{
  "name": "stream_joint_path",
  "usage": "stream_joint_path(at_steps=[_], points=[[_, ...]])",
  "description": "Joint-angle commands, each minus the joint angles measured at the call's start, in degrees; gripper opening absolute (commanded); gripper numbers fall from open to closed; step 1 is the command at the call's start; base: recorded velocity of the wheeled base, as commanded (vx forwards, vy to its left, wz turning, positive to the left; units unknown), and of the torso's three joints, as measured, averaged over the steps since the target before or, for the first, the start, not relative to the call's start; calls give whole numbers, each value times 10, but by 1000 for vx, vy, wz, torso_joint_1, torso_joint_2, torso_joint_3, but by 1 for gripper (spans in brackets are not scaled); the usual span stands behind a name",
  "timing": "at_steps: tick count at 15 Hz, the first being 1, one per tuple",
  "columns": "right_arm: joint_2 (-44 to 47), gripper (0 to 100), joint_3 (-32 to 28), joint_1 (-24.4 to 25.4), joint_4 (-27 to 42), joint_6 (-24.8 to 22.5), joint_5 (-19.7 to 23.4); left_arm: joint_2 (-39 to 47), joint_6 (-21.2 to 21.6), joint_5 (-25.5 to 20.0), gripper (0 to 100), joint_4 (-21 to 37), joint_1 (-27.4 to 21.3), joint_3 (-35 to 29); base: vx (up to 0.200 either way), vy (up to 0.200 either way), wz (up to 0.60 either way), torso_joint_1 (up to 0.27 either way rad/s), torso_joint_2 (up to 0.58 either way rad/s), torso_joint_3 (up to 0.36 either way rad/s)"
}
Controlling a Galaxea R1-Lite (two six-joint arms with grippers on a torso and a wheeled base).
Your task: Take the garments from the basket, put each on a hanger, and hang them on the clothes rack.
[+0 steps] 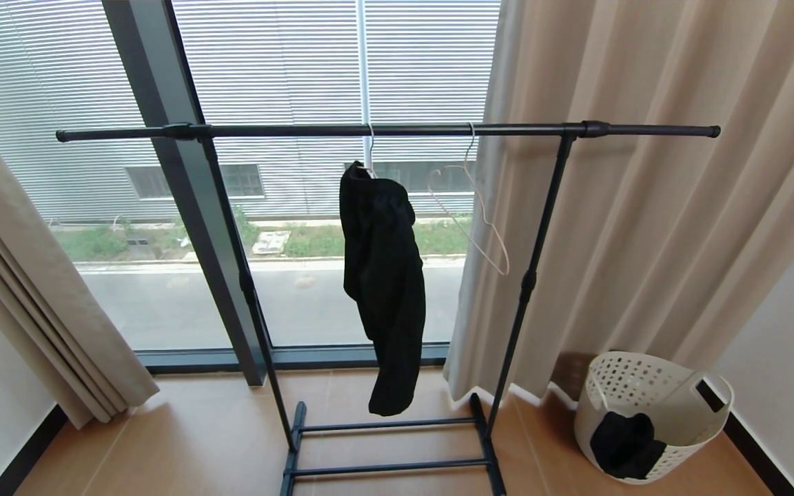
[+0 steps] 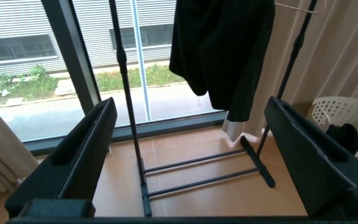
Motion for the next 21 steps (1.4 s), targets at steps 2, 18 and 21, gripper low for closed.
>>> stream_joint_path(at_steps=[2, 18, 21], points=[[0, 100, 0, 0, 0, 0, 0, 1, -1, 0, 100, 0, 0, 0, 0, 0, 0, -166, 386, 222], [0, 100, 0, 0, 0, 0, 0, 1, -2, -4, 100, 1, 0, 0, 0, 0, 0, -194, 512, 314], [0, 100, 0, 0, 0, 0, 0, 1, -2, -4, 100, 1, 0, 0, 0, 0, 0, -152, 484, 339]])
